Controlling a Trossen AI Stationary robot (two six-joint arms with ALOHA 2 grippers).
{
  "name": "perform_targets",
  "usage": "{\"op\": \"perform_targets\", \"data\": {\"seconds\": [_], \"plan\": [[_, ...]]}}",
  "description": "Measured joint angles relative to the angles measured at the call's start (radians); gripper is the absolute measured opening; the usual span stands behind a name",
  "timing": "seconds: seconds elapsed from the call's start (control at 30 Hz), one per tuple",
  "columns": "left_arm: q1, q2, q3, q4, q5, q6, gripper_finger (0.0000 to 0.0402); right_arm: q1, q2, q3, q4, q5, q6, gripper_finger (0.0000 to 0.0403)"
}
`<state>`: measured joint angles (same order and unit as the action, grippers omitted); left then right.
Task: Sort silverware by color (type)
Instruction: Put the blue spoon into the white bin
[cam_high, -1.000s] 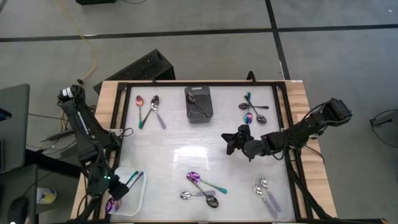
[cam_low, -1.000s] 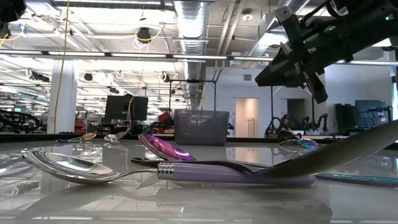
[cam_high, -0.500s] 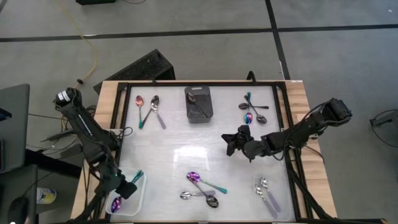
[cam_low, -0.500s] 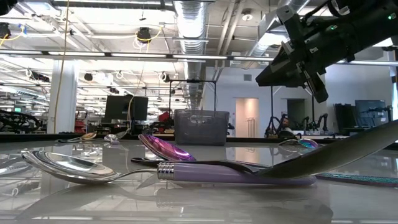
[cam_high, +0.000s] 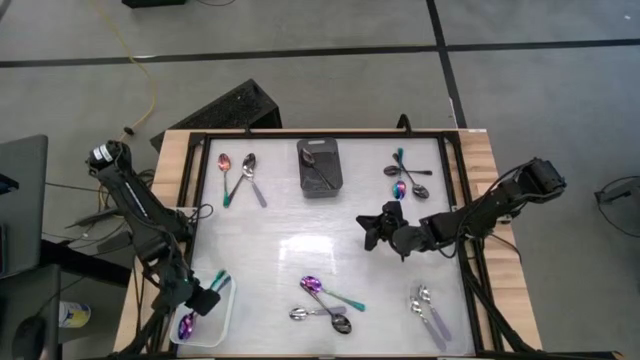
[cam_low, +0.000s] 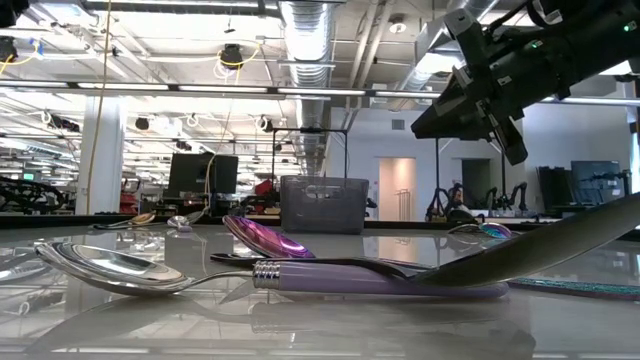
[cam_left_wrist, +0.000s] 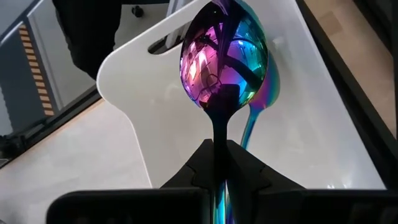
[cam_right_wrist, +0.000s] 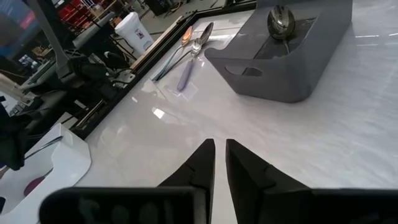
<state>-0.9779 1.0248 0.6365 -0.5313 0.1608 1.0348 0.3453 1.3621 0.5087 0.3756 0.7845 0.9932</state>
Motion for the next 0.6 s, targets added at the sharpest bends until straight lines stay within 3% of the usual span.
{"op": "perform_targets", "data": {"seconds": [0.3,0.6], "plan": [[-0.001,0.0,0.0,-0.01,0.014,0.011,0.0008,0.0,0.0,0.0,0.0,0.0,0.0,0.0066],[-0.022,0.0,0.0,0.004,0.008,0.018,0.0053,0.0,0.0,0.0,0.0,0.001,-0.004,0.0066]]}}
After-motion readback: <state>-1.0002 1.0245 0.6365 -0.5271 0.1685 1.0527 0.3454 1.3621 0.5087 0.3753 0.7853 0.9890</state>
